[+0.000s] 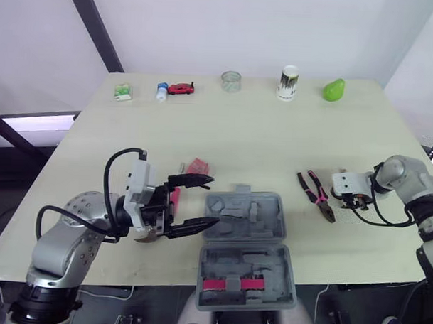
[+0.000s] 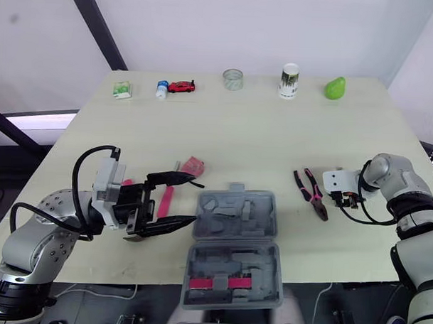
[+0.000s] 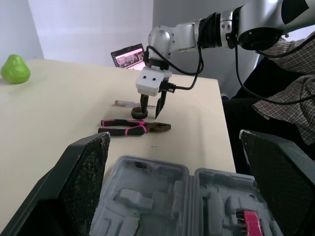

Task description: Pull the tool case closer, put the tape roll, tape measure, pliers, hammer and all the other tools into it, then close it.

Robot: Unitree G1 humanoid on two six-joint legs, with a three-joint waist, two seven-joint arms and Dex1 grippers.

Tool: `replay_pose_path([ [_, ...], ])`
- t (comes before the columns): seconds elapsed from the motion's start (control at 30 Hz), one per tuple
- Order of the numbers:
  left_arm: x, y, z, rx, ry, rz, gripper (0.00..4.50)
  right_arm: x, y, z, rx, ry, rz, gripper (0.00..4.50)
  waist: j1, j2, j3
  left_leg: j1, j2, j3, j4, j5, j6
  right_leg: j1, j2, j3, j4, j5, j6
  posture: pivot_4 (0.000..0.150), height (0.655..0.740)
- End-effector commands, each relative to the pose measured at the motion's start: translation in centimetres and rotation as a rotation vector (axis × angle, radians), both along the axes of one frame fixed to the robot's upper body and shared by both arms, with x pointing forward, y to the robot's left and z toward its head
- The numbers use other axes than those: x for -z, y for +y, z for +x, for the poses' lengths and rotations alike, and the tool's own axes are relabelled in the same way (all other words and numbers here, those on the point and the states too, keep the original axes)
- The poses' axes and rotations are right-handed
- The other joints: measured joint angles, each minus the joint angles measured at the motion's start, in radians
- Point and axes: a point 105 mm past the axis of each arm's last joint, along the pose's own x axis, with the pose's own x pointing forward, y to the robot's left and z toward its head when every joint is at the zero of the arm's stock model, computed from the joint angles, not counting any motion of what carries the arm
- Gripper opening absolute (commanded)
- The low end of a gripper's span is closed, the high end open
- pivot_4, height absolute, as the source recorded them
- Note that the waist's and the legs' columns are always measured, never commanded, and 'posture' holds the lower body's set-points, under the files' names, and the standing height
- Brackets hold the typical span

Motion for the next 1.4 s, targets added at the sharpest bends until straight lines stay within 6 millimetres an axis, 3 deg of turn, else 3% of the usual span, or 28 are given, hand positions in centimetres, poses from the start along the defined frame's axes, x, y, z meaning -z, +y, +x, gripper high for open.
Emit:
replay_pose_path([
  [0.03, -0.6, -0.7, -0.6, 0.038, -0.026, -0.005, 4.50, -1.1, -0.1, 0.7, -0.002, -0.040, -0.010, 0.07, 0.000, 0.000, 0.000, 0.000, 0.000, 0.000, 0.000, 0.000, 0.000, 0.000, 0.000, 0.000, 0.000, 0.000, 0.000, 0.150, 0.7400],
  [0.3, -0.2, -0.8, -1.3, 0.048, -0.023, 0.001, 4.50, -3.7, -2.1, -0.7, -0.044, 0.039, -0.132, 0.07, 0.007, 0.005, 0.003, -0.001, 0.000, 0.000, 0.000, 0.000, 0.000, -0.001, -0.001, 0.000, -0.001, 0.000, 0.000, 0.150, 0.7400],
  [0.5, 0.3, -0.5, -1.3, 0.009, -0.042, -0.019, 4.50, -5.8, 0.4, -1.3, -0.171, 0.040, -0.161, 0.07, -0.001, 0.006, 0.004, 0.000, 0.001, 0.000, 0.000, -0.002, 0.004, -0.001, 0.000, 0.000, 0.000, 0.000, 0.000, 0.150, 0.7400],
  [0.7, 0.8, -0.1, -1.7, -0.045, -0.074, -0.057, 4.50, -7.0, 5.9, -2.1, -0.293, 0.050, -0.149, 0.07, 0.006, 0.006, 0.004, -0.001, 0.001, -0.001, 0.000, -0.002, 0.004, -0.001, 0.000, -0.001, 0.000, 0.000, 0.000, 0.150, 0.7400],
  [0.77, 1.5, 0.1, -2.1, -0.069, -0.070, -0.049, 4.50, -7.9, 9.7, -2.3, -0.375, 0.028, -0.107, 0.07, 0.005, 0.006, 0.004, -0.001, 0.001, -0.001, 0.000, -0.002, 0.004, -0.001, 0.000, -0.001, 0.000, 0.000, 0.000, 0.150, 0.7400],
  [0.9, 1.6, 1.1, -1.8, -0.177, -0.072, -0.077, 4.50, -9.1, 15.3, -2.6, -0.483, -0.009, -0.062, 0.07, 0.000, 0.007, 0.005, -0.002, 0.001, -0.004, 0.000, -0.002, 0.004, -0.003, -0.001, -0.002, 0.000, 0.000, 0.000, 0.150, 0.7400],
  [1.07, 2.0, 2.4, -2.3, -0.329, -0.052, -0.125, 4.50, -9.0, 21.9, -3.9, -0.632, -0.002, -0.029, 0.07, 0.008, 0.006, 0.005, -0.002, 0.000, -0.005, 0.000, -0.002, 0.004, -0.002, -0.003, -0.003, 0.000, 0.000, -0.001, 0.150, 0.7400],
  [1.27, 2.6, 4.4, -3.4, -0.514, -0.047, -0.130, 4.50, -7.7, 27.4, -6.0, -0.801, 0.012, -0.002, 0.07, 0.003, 0.006, 0.005, -0.004, -0.001, -0.006, 0.000, -0.001, 0.002, -0.003, -0.009, -0.005, -0.001, 0.000, 0.000, 0.150, 0.7400],
  [1.4, 3.0, 6.2, -4.3, -0.621, -0.039, -0.108, 4.50, -6.7, 29.1, -6.0, -0.836, -0.001, 0.010, 0.07, 0.005, 0.005, 0.005, -0.004, -0.001, -0.007, -0.001, 0.000, 0.000, -0.003, -0.009, -0.007, 0.000, 0.000, -0.001, 0.150, 0.7400],
])
